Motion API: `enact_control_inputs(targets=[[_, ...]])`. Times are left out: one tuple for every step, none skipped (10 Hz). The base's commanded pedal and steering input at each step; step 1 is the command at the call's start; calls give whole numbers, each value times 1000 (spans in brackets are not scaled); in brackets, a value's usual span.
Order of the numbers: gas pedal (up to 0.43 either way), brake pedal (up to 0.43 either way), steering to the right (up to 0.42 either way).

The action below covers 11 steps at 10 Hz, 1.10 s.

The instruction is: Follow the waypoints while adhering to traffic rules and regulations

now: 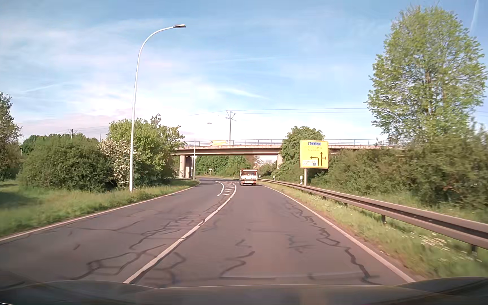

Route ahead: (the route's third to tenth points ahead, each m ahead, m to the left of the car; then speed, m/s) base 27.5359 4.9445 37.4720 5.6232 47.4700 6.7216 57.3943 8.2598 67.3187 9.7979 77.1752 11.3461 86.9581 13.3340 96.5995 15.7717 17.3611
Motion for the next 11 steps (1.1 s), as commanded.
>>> enact_control_inputs(targets=[[39,0,-8],[28,0,-8],[28,0,-9],[28,0,-10],[28,0,-10],[28,0,-12],[28,0,-12],[28,0,-12],[28,0,-13],[28,0,-14],[28,0,-15]])
